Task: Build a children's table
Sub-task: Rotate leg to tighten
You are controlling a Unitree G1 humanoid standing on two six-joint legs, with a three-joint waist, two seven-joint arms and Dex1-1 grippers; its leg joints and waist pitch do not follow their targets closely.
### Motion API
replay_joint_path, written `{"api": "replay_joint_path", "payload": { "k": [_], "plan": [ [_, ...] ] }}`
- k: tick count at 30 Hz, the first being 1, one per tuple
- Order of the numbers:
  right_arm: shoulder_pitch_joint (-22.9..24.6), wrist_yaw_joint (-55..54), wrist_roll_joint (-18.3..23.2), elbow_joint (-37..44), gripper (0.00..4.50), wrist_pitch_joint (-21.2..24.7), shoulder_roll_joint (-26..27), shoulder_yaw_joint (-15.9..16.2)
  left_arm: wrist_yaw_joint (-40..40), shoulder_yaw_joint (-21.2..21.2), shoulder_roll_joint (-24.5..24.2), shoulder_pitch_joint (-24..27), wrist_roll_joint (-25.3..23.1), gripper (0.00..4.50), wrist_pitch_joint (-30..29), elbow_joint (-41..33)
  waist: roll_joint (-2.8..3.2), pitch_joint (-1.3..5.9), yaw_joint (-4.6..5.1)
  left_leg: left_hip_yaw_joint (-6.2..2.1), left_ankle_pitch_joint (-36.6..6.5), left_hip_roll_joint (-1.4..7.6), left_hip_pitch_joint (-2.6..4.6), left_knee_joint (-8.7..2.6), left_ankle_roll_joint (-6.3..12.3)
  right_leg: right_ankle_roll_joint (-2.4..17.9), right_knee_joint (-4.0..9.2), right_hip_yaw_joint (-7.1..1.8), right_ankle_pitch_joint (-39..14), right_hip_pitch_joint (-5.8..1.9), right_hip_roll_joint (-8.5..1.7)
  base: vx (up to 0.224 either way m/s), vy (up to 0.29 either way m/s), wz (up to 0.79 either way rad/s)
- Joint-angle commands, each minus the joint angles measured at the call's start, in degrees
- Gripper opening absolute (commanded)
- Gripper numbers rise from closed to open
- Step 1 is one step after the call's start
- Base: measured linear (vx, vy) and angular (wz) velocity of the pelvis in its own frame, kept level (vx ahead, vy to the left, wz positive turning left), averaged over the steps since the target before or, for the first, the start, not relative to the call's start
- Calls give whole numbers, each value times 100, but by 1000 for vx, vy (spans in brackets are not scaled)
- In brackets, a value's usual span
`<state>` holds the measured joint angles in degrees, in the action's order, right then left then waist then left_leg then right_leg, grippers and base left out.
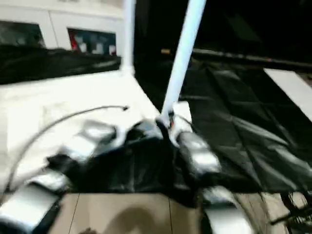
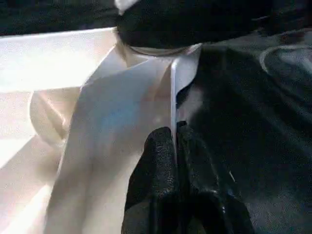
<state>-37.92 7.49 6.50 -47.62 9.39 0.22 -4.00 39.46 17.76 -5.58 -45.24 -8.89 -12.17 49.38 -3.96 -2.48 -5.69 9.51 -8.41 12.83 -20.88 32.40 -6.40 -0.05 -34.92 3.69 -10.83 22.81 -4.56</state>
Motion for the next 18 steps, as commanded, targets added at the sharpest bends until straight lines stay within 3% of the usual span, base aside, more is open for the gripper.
{"api": "replay_joint_path", "payload": {
  "k": [1, 2, 5, 9, 11, 14, 15, 16, 17, 18],
  "plan": [
    [-5, 9, 74, -184, 307, 27, 331, 127, -115, 178, 208, -120, -128, 0, 339, 158, 100, 302, 36, -23, -2601, -23, 139, -386, -198, 493, 632, -153, -2686, -111, -302, 0, 0, 0],
    [-5, 9, 74, -184, 342, 27, 331, 127, -115, 178, 208, -120, -128, 0, 339, 158, 98, 297, 30, -19, -2597, -26, 134, -388, -167, 489, 637, -152, -2676, -111, -299, 0, 0, 0],
    [-44, 73, 60, -162, 354, -23, 340, 105, -38, 205, 184, -169, -153, 0, 531, 282, 91, 297, 19, -6, -2518, -16, 117, -394, -89, 547, 615, -167, -2571, -118, -310, 0, 0, 0],
    [-74, 147, -14, -184, 399, -195, 240, 89, 141, 211, 79, -250, -201, 0, 1040, 603, 79, 293, 23, -3, -2527, -24, 119, -390, -67, 470, 653, -161, -2844, -107, -321, 0, 0, 0],
    [226, 380, -92, 458, 408, -155, 28, 279, 320, 241, -53, -229, -261, 0, 1436, 686, 87, 297, 3, -8, -2466, -17, 101, -403, -50, 424, 670, -163, -2859, -121, -324, 0, 0, 0],
    [540, 611, -37, 1098, 408, 11, -131, 358, 408, 224, -121, -216, -257, 0, 1561, 697, 61, 290, -40, 16, -2272, -14, 94, -408, 25, 434, 650, -183, -2573, -143, -298, 0, 0, 0],
    [700, 729, -1, 1404, 408, 85, -210, 386, 441, 229, -157, -211, -265, 0, 1647, 711, 54, 309, -63, 15, -2088, -3, 55, -420, 62, 472, 615, -192, -2450, -174, -323, 0, 0, 0],
    [1056, 911, 63, 2021, 408, 235, -397, 418, 430, 242, -238, -228, -301, 0, 1752, 785, 56, 304, -95, 25, -1990, 2, 53, -419, 73, 474, 609, -200, -2354, -177, -321, 0, 0, 0],
    [1056, 911, 63, 2021, 408, 235, -397, 418, 430, 242, -238, -228, -301, 0, 1752, 785, 56, 305, -114, 30, -1951, 5, 66, -411, 84, 471, 607, -206, -2286, -166, -313, 0, 0, 0],
    [1489, 1120, 122, 2695, 408, 391, -644, 450, 444, 292, -364, -256, -383, 0, 1998, 909, 59, 310, -113, 30, -1956, 13, 67, -414, 75, 499, 586, -212, -2227, -164, -320, 0, 0, 0]
  ]
}}
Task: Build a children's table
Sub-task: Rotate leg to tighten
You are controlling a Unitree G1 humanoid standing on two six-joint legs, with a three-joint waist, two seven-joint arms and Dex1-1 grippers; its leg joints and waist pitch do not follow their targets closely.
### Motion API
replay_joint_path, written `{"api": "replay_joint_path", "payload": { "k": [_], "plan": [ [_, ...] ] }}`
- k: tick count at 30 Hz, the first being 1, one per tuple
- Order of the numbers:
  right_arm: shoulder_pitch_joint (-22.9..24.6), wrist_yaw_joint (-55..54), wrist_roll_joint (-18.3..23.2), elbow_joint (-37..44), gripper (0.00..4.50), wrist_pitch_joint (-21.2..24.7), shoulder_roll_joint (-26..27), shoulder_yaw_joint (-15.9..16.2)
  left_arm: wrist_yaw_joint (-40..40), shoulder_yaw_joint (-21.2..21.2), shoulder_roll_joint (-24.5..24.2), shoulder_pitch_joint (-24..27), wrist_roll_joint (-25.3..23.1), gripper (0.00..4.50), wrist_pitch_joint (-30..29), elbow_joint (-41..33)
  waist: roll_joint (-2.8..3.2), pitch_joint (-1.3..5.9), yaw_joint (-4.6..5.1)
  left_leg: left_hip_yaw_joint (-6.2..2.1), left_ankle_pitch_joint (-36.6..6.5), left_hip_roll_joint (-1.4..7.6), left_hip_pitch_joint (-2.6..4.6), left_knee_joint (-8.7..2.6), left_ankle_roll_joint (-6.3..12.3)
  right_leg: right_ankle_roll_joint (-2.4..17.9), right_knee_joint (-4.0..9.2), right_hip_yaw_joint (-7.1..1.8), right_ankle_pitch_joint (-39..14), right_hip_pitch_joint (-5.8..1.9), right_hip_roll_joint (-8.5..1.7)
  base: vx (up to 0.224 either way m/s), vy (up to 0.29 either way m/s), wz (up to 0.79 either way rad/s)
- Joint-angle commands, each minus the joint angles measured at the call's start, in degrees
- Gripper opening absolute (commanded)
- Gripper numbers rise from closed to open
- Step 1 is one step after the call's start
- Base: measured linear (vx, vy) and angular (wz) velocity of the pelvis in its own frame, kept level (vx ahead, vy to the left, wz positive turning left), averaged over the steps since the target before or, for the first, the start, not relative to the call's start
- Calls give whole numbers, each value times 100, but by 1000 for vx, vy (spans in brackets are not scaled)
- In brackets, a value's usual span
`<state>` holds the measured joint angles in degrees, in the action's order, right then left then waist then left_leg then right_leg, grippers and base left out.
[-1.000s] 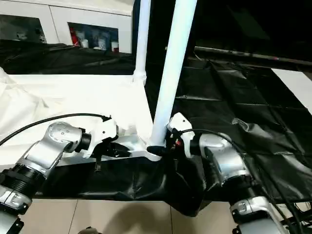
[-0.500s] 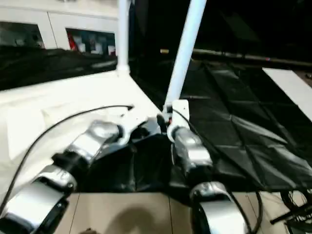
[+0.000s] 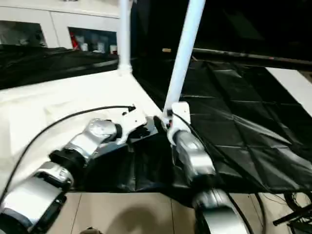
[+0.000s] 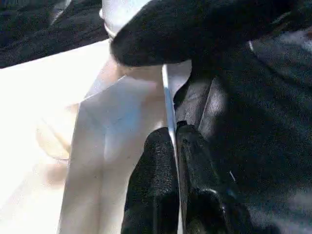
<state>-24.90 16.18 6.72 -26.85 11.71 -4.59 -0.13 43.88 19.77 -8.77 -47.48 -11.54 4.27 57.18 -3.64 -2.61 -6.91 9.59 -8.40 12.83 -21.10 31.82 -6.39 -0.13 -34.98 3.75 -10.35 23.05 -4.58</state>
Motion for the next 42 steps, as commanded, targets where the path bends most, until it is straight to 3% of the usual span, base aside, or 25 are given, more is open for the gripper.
{"api": "replay_joint_path", "payload": {
  "k": [1, 4, 5, 8, 9, 13, 14, 16, 18, 22, 25, 28, 31, 34, 36, 39, 42],
  "plan": [
    [394, 329, 140, 925, 408, 232, -271, 59, 22, 100, -107, -50, -146, 0, 465, 197, 43, 319, -17, 21, -1914, 17, 80, -362, 87, 501, 578, -225, -2100, -205, -309, 0, 0, 0],
    [821, 427, 283, 1586, 408, 487, -424, 24, 14, 143, -261, -101, -264, 0, 736, 366, 42, 321, -41, 15, -1878, 16, 62, -372, 95, 475, 574, -227, -2002, -234, -306, 0, 0, 0],
    [973, 452, 307, 1813, 408, 549, -456, 45, -51, 159, -316, -129, -323, 0, 816, 429, 87, 329, -17, 4, -1895, 7, 41, -386, 49, 484, 573, -217, -2052, -248, -311, 0, 0, 0],
    [1158, 489, 315, 2128, 408, 699, -471, 95, -114, 166, -372, -157, -383, 0, 942, 486, 100, 330, 23, 5, -1914, 9, 51, -374, 10, 532, 570, -221, -1959, -231, -296, 0, 0, 0],
    [1238, 480, 314, 2274, 415, 779, -463, 123, -77, 151, -391, -171, -371, 46, 977, 501, 101, 330, 44, 2, -1931, 14, 52, -376, 0, 580, 555, -221, -1915, -233, -295, 0, 0, 0],
    [1503, 316, 417, 2806, 415, 1175, -377, 153, 108, 217, -472, -169, -405, 77, 1011, 314, 8, 314, 29, 9, -1848, 27, 44, -381, 48, 603, 544, -230, -1932, -231, -311, 0, 0, 0],
    [1508, 309, 422, 2819, 415, 1188, -375, 153, 98, 224, -477, -168, -416, 93, 1030, 305, 43, 313, 28, 3, -1854, 35, 52, -386, 32, 598, 539, -233, -1947, -223, -325, 0, 0, 0],
    [1505, 299, 416, 2849, 415, 1231, -361, 189, 93, 268, -631, -65, -490, 98, 1048, -50, 37, 309, 34, 11, -1870, 41, 62, -381, 2, 604, 544, -238, -1936, -204, -328, 0, 0, 0],
    [1490, 330, 385, 2863, 415, 1235, -370, 237, 309, 185, -779, 129, -359, 96, 826, -622, 24, 302, 55, 1, -1841, 56, 29, -400, -23, 653, 512, -238, -1842, -229, -338, 0, 0, 0],
    [1479, 359, 424, 2974, 415, 1371, -379, 214, 1267, 59, -1114, 763, 136, 135, -343, -2143, 38, 305, 71, 35, -1647, 63, 53, -383, -55, 841, 441, -252, -1425, -209, -314, 0, 0, 0],
    [1494, 405, 435, 2996, 415, 1416, -427, 208, 1912, -122, -1247, 1194, 902, 175, -1167, -3162, 66, 316, 69, 45, -1473, 68, 64, -371, -104, 949, 360, -259, -1017, -222, -307, 0, 0, 0],
    [1505, 412, 446, 2980, 415, 1398, -462, 230, 2045, -339, -1237, 1391, 1507, 182, -1640, -3661, 98, 333, 38, 88, -1176, 35, 94, -320, -81, 1115, 316, -266, -253, -220, -249, 0, 0, 0],
    [1514, 398, 435, 3011, 415, 1387, -482, 234, 2195, -370, -1472, 1696, 1639, 215, -2027, -4252, 102, 327, 44, 78, -1210, 30, 69, -337, -103, 1071, 314, -255, -288, -270, -255, 0, 0, 0],
    [1528, 392, 431, 3069, 415, 1402, -494, 215, 2056, -462, -1552, 1850, 1483, 215, -2112, -4464, 86, 289, 94, 74, -1571, 15, 69, -359, -143, 795, 414, -261, -1150, -264, -261, 0, 0, 0],
    [1587, 410, 432, 3157, 415, 1396, -536, 203, 1636, -726, -1537, 1969, 1459, 215, -2117, -4728, 94, 287, 101, 61, -1647, 29, 70, -360, -160, 711, 432, -265, -1386, -256, -275, 0, 0, 0],
    [1671, 414, 384, 3262, 415, 1336, -596, 221, 1001, -1174, -1348, 2056, 1644, 215, -1953, -4999, 113, 292, 113, 50, -1643, 33, 65, -358, -159, 686, 435, -258, -1368, -251, -257, 0, 0, 0],
    [1922, 262, 404, 3678, 415, 1566, -659, 86, -474, -1902, -900, 2603, 1519, 215, -2208, -5778, 91, 285, 122, 49, -1630, 42, 48, -345, -111, 731, 420, -250, -1157, -263, -237, 0, 0, 0]
  ]
}}
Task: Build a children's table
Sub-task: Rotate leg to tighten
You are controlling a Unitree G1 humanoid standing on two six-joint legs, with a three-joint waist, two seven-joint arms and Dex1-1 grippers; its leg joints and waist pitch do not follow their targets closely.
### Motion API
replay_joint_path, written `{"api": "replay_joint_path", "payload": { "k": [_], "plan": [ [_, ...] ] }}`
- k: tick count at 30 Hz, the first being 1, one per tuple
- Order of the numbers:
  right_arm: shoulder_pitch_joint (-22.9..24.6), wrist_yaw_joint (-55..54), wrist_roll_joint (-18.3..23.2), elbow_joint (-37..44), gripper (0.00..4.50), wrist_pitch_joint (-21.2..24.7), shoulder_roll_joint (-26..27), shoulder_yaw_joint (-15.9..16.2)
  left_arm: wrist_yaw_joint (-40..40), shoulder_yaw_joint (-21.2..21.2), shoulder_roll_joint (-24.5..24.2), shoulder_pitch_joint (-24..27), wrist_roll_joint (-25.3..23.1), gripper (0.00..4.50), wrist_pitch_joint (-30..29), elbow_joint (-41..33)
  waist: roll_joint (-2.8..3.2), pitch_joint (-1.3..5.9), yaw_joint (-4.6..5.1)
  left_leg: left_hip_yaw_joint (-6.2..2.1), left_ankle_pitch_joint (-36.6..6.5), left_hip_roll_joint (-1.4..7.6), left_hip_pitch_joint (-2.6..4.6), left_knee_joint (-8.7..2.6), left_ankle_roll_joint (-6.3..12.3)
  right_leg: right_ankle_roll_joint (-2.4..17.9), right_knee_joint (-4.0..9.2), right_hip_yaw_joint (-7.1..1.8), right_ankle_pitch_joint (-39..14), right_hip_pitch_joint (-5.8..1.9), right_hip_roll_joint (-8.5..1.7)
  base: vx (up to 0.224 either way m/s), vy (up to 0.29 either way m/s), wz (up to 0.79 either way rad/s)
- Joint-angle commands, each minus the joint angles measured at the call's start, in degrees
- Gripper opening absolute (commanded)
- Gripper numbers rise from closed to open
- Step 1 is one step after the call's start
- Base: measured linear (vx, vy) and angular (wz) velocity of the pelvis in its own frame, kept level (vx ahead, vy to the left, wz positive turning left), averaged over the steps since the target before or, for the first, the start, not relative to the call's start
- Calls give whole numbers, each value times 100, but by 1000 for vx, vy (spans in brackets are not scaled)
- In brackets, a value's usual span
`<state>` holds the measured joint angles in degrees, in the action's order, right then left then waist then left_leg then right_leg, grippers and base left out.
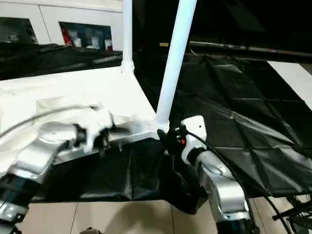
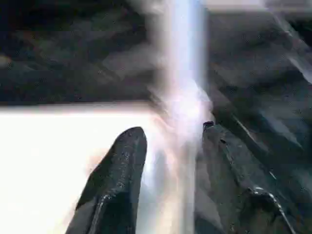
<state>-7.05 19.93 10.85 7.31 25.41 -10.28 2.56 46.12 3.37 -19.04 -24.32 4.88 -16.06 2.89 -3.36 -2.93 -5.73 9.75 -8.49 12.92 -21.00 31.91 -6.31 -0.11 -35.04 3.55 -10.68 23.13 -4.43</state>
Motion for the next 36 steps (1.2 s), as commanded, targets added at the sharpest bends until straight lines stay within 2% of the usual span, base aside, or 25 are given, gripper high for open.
{"api": "replay_joint_path", "payload": {
  "k": [1, 2, 3, 5, 7, 8, 9, 10, 12, 13, 17, 19, 21, 22, 23, 24, 26, 27, 28, 29, 30, 31, 34, 35, 36],
  "plan": [
    [137, -112, -10, 262, 415, 197, -90, -183, -699, -262, 128, 287, -123, 215, -175, -348, 60, 326, 8, 35, -1587, 30, 42, -344, -85, 710, 420, -233, -1062, -271, -240, 0, 0, 0],
    [341, -243, -2, 543, 415, 267, -106, -336, -1301, -556, 455, 799, -226, 215, -215, -784, 39, 331, 18, 43, -1538, 19, 35, -338, -60, 660, 424, -232, -1077, -274, -228, 0, 0, 0],
    [341, -243, -2, 543, 415, 267, -106, -336, -1301, -556, 455, 799, -226, 215, -215, -784, 44, 328, 10, 38, -1525, 29, 23, -336, -52, 641, 426, -235, -1080, -282, -242, 0, 0, 0],
    [581, -367, -102, 754, 415, 109, -155, -454, -1833, -858, 869, 1425, -206, 215, -141, -1257, 25, 317, 22, 59, -1567, 20, 17, -330, -26, 564, 471, -235, -1258, -262, -227, 0, 0, 0],
    [761, -428, -303, 663, 415, -420, -191, -467, -2419, -981, 1226, 2071, -441, 215, 2, -1556, 34, 298, 24, 48, -1783, 27, 4, -338, -20, 434, 519, -232, -1515, -229, -222, 0, 0, 0],
    [768, -431, -318, 641, 415, -460, -190, -462, -2473, -985, 1258, 2129, -472, 215, 11, -1576, 34, 298, 24, 48, -1783, 27, 4, -338, -20, 434, 519, -232, -1515, -229, -222, 0, 0, 0],
    [780, -447, -355, 560, 415, -560, -181, -439, -2681, -993, 1370, 2330, -571, 215, 25, -1647, 26, 289, 37, 35, -2029, 6, 19, -338, 22, 264, 570, -219, -1994, -204, -215, 0, 0, 0],
    [767, -469, -362, 542, 415, -556, -155, -407, -2747, -1027, 1457, 2401, -505, 215, 112, -1669, 23, 266, 51, 27, -2177, -8, 26, -340, 42, 147, 621, -212, -2311, -177, -211, 0, 0, 0],
    [765, -478, -280, 663, 415, -475, -49, -329, -3011, -1030, 1603, 2545, -430, 215, 258, -1797, 36, 256, 58, 9, -2367, -13, 38, -339, 38, 39, 662, -202, -2610, -146, -203, 0, 0, 0],
    [785, -439, -199, 749, 415, -419, -2, -298, -3107, -1009, 1636, 2603, -457, 215, 222, -1863, 19, 256, 61, -3, -2421, -15, 29, -340, 36, -9, 667, -191, -2719, -145, -206, 0, 0, 0],
    [1035, -277, 43, 1001, 415, -340, 32, -285, -3229, -893, 1657, 2838, -669, 215, 190, -2147, 68, 249, 58, -31, -2527, -1, 27, -359, 12, -70, 655, -196, -2592, -126, -185, 0, 0, 0],
    [1096, -277, 60, 989, 415, -376, 35, -315, -3226, -846, 1660, 2890, -693, 215, 197, -2206, 54, 249, 70, -33, -2571, -7, 9, -356, 0, -70, 651, -194, -2547, -133, -182, 0, 0, 0],
    [1159, -320, 4, 922, 415, -472, 15, -353, -3257, -761, 1657, 2930, -760, 215, 266, -2236, 80, 261, 61, -36, -2570, -8, 20, -348, -10, -57, 647, -203, -2458, -125, -183, 0, 0, 0],
    [1174, -350, -22, 894, 415, -509, 10, -382, -3277, -767, 1704, 2928, -705, 215, 271, -2238, 62, 260, 62, -32, -2574, -15, 12, -345, -10, -46, 645, -201, -2440, -129, -183, 0, 0, 0],
    [1178, -379, -40, 869, 415, -515, 17, -417, -3286, -753, 1709, 2926, -636, 215, 235, -2243, 102, 260, 60, -41, -2589, -15, 13, -352, -20, -32, 635, -202, -2425, -133, -185, 0, 0, 0],
    [1178, -390, -50, 858, 415, -519, 16, -427, -3293, -756, 1714, 2925, -610, 215, 238, -2242, 84, 264, 68, -39, -2580, -14, 11, -350, -14, -31, 640, -200, -2392, -137, -181, 0, 0, 0],
    [1176, -445, -111, 818, 415, -546, -12, -476, -3276, -748, 1640, 2923, -528, 215, 100, -2181, 123, 265, 66, -34, -2578, -23, 15, -342, -6, -8, 632, -206, -2332, -135, -179, 0, 0, 0],
    [1178, -461, -118, 822, 415, -544, -29, -476, -3220, -753, 1625, 2930, -471, 215, 101, -2166, 105, 269, 69, -27, -2535, -28, 11, -335, 6, -2, 631, -206, -2296, -137, -175, 0, 0, 0],
    [1174, -465, -102, 851, 415, -526, -36, -479, -3223, -759, 1617, 2943, -479, 215, 142, -2162, 90, 270, 66, -30, -2645, -30, 38, -337, 8, -35, 626, -193, -2478, -147, -175, 0, 0, 0],
    [1180, -466, -82, 884, 415, -513, -36, -474, -3262, -774, 1644, 2972, -489, 215, 174, -2175, 48, 266, 87, -29, -2964, -35, 104, -336, 4, -134, 666, -165, -2920, -145, -160, 0, 0, 0],
    [1180, -466, -82, 884, 415, -513, -36, -474, -3262, -774, 1644, 2972, -489, 215, 174, -2175, 48, 266, 87, -29, -2964, -35, 104, -336, 4, -134, 666, -165, -2920, -145, -160, 0, 0, 0],
    [1195, -460, -83, 902, 415, -509, -40, -456, -3312, -773, 1677, 3016, -522, 215, 171, -2193, 32, 251, 112, -37, -3333, -51, 204, -325, 51, -220, 746, -99, -3502, -144, -125, 0, 0, 0],
    [1215, -428, -74, 942, 415, -469, -66, -418, -3394, -716, 1727, 3140, -554, 215, 203, -2268, -20, 181, 181, -30, -3660, -74, 329, -297, 160, -200, 858, 50, -4078, -188, -55, 0, 0, 0],
    [1209, -413, -70, 955, 415, -452, -74, -417, -3421, -698, 1739, 3165, -555, 215, 197, -2303, 28, 169, 210, -48, -3687, -79, 365, -307, 180, -195, 911, 93, -4171, -257, -72, 0, 0, 0],
    [1147, -389, -65, 893, 415, -457, -86, -426, -3452, -677, 1739, 3157, -545, 215, 188, -2306, 55, 149, 220, -62, -3783, -67, 419, -313, 180, -179, 940, 114, -4200, -253, -81, 0, 0, 0]
  ]
}}
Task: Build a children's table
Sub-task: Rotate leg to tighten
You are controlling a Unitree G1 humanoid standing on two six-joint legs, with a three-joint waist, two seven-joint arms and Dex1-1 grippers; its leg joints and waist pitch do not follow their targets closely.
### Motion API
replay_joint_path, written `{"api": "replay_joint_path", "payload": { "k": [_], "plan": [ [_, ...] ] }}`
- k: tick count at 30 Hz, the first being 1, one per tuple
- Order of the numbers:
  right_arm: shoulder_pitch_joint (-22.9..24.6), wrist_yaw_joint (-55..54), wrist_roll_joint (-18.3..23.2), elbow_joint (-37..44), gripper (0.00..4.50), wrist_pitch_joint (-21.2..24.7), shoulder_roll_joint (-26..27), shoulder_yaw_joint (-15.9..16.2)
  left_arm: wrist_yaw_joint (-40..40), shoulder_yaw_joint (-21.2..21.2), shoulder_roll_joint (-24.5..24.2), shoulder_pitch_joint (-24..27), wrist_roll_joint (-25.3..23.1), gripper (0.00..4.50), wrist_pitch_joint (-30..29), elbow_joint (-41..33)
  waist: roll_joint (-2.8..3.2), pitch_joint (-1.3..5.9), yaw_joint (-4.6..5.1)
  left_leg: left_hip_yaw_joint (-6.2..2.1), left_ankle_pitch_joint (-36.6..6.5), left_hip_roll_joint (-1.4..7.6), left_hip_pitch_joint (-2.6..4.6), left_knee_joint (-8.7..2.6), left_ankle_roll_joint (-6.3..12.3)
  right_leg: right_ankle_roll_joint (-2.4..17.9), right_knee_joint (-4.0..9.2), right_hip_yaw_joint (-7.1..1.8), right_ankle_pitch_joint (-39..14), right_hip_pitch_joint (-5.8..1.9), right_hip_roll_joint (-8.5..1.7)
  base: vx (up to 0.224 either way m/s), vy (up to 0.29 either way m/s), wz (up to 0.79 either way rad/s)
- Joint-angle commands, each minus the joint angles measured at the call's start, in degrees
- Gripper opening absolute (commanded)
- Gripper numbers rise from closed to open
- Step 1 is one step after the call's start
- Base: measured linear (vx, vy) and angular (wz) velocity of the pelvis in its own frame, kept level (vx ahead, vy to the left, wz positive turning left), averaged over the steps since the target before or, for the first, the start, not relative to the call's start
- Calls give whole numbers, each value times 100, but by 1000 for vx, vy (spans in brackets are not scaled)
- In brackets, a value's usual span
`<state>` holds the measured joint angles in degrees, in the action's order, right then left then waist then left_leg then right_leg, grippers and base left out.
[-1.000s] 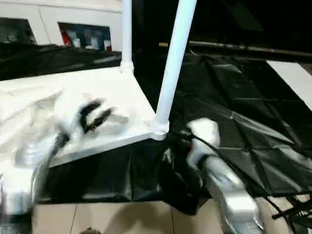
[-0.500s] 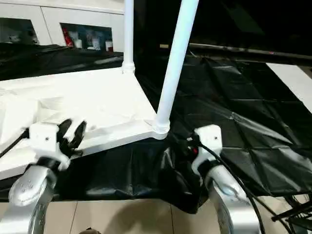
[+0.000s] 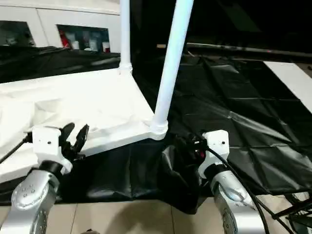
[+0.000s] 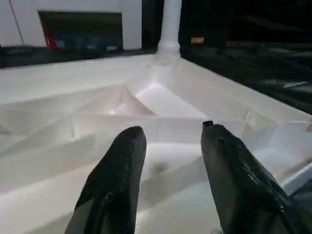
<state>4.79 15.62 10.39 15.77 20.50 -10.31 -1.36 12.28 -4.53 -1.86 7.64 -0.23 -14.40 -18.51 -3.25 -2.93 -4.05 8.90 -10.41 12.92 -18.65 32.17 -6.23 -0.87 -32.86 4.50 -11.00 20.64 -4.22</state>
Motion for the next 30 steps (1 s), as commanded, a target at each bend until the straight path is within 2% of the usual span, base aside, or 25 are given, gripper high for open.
{"api": "replay_joint_path", "payload": {
  "k": [1, 2, 3, 4, 5, 6, 7, 8, 11, 12, 13, 14, 17, 19, 20, 21, 22, 23, 24, 25, 26, 27, 28, 29, 30],
  "plan": [
    [-74, 58, -19, -14, 415, 11, -88, -37, -85, 128, 19, -41, -26, 215, 33, -150, 101, 133, 107, -40, -3859, -37, 267, -373, 162, 3, 737, 76, -3988, -53, -103, 0, 0, 0],
    [-117, 62, -67, -117, 415, -59, -127, -28, -129, 133, 20, -34, -35, 215, 21, -114, 200, 118, 134, -64, -3965, -32, 291, -392, 152, 43, 729, 98, -3889, -76, -106, 0, 0, 0],
    [-166, 60, -82, -180, 415, -91, -158, -49, -114, 154, -4, -38, -35, 215, -4, -106, 125, 160, 169, -81, -3789, -22, 226, -412, 181, 102, 691, 85, -3696, -209, -151, 70, 40, -15],
    [-200, 43, -46, -195, 415, -81, -158, -104, -95, 168, -24, -35, -34, 215, -28, -118, 135, 145, 184, -88, -3768, -30, 194, -429, 189, 115, 690, 85, -3688, -245, -162, 80, 43, -20],
    [-240, 11, 5, -211, 415, -57, -146, -180, -79, 174, -59, -32, -52, 215, -66, -147, 81, 207, 181, -65, -3462, -69, 137, -417, 227, 159, 665, 27, -3629, -329, -196, 80, 43, -20],
    [-262, -11, 47, -214, 415, -33, -131, -233, -69, 178, -82, -27, -64, 215, -87, -171, 86, 203, 183, -48, -3371, -79, 141, -416, 248, 204, 671, 9, -3645, -312, -197, 59, 24, -12],
    [-273, -32, 61, -262, 415, -42, -122, -270, -61, 156, -103, -6, -59, 215, -97, -196, 75, 258, 188, -11, -2932, -81, 134, -418, 349, 479, 614, -63, -3244, -366, -206, 60, 7, -5],
    [-284, -41, 63, -300, 415, -50, -123, -291, -63, 145, -117, 4, -53, 215, -105, -213, 77, 262, 188, -3, -2814, -74, 108, -426, 381, 543, 592, -66, -3126, -389, -192, 60, 7, -5],
    [-263, -86, -15, -401, 415, -105, -125, -288, -88, 93, -147, 66, -7, 215, -137, -297, 64, 334, 145, 72, -1969, -82, 128, -407, 634, 1093, 453, -114, -1931, -488, -168, 88, -7, 1],
    [-264, -83, 13, -390, 415, -89, -111, -282, -118, 79, -147, 86, 0, 215, -130, -306, 64, 334, 145, 72, -1969, -82, 128, -407, 634, 1093, 453, -114, -1931, -488, -168, 109, -13, 5],
    [-283, -58, 49, -377, 415, -70, -107, -249, -173, 67, -139, 107, -4, 215, -118, -309, 18, 373, 112, 98, -1409, -119, 112, -366, 814, 1268, 378, -129, -1324, -569, -141, 115, -12, 5],
    [-287, -51, 51, -377, 415, -70, -108, -241, -178, 67, -138, 108, -6, 215, -117, -309, 44, 388, 97, 95, -1209, -130, 104, -357, 867, 1305, 345, -127, -1125, -604, -136, 115, -12, 5],
    [-459, 55, -29, -479, 415, -127, -145, -84, -269, 49, -115, 85, 8, 215, -44, -294, -50, 427, 40, 93, -408, -200, 114, -280, 1187, 1342, 241, -117, -340, -696, -62, 120, -1, 3],
    [-510, 53, 14, -537, 415, -75, -117, -100, -302, -7, -91, 93, 56, 215, -53, -285, -8, 453, 24, 71, -7, -241, 134, -241, 1368, 1319, 188, -105, -42, -725, -29, 116, -2, 8],
    [-566, 40, 23, -559, 415, -41, -117, -116, -330, -55, -80, 96, 91, 215, -87, -270, 59, 438, -54, -140, 513, -494, -352, 26, 2348, 718, 404, 191, 77, -1053, -237, 113, -2, 15],
    [-574, 38, 31, -556, 415, -35, -116, -123, -329, -58, -84, 97, 91, 215, -97, -266, 71, 432, -10, -222, 808, -503, -376, 98, 2525, 648, 378, 289, 8, -1086, -180, 109, 19, 47],
    [-608, 2, 62, -553, 415, -27, -105, -179, -321, -28, -144, 123, 25, 215, -125, -281, 102, 391, -39, -262, 976, -531, -298, 101, 2622, 603, 431, 378, -163, -1077, -118, 113, 37, 70],
    [-615, -29, 97, -552, 415, -23, -83, -227, -302, -2, -180, 163, -6, 215, -146, -337, 107, 384, 16, -416, 1311, -545, -109, 126, 2852, 558, 373, 498, -323, -1034, -1, 113, 37, 70],
    [-626, -66, 69, -567, 415, -60, -92, -254, -294, -19, -161, 214, 53, 215, -232, -467, 116, 354, 6, -480, 1411, -567, -34, 132, 2960, 513, 376, 537, -407, -1027, 50, 126, 32, 71],
    [-625, -128, 126, -582, 415, -22, -37, -322, -299, -37, -158, 237, 84, 215, -258, -512, 249, 428, 319, -1065, 2040, -99, 1041, 58, 3386, 466, -257, 497, -1169, -161, 245, 155, -38, 50],
    [-625, -128, 126, -582, 415, -22, -37, -322, -299, -37, -158, 237, 84, 215, -258, -512, 119, 488, 388, -1430, 2512, 316, 1319, -5, 3614, 290, -613, 360, -1501, 186, 123, 155, -38, 50],
    [-645, -265, 127, -640, 415, 7, 4, -404, -302, -43, -192, 285, 82, 215, -253, -534, 14, 378, 299, -1465, 2540, 592, 1117, -166, 3732, 48, -860, 53, -1414, 358, -154, 127, -137, 5],
    [-645, -265, 127, -640, 415, 7, 4, -404, -302, -43, -192, 285, 82, 215, -253, -534, 6, 345, 233, -1381, 2299, 553, 1051, -186, 3641, -15, -914, -71, -1202, 462, -236, 60, -160, -24],
    [-670, -393, 114, -668, 415, -30, 46, -483, -318, -42, -225, 333, 52, 215, -225, -548, -364, 235, 130, -672, 529, -287, 548, -37, 2447, 138, -82, -548, -501, 33, -378, 60, -160, -24],
    [-691, -473, 141, -688, 415, -38, 94, -553, -332, -50, -225, 327, 70, 215, -220, -535, -364, 235, 130, -672, 529, -287, 548, -37, 2447, 138, -82, -548, -501, 33, -378, 39, -149, -5]
  ]
}}
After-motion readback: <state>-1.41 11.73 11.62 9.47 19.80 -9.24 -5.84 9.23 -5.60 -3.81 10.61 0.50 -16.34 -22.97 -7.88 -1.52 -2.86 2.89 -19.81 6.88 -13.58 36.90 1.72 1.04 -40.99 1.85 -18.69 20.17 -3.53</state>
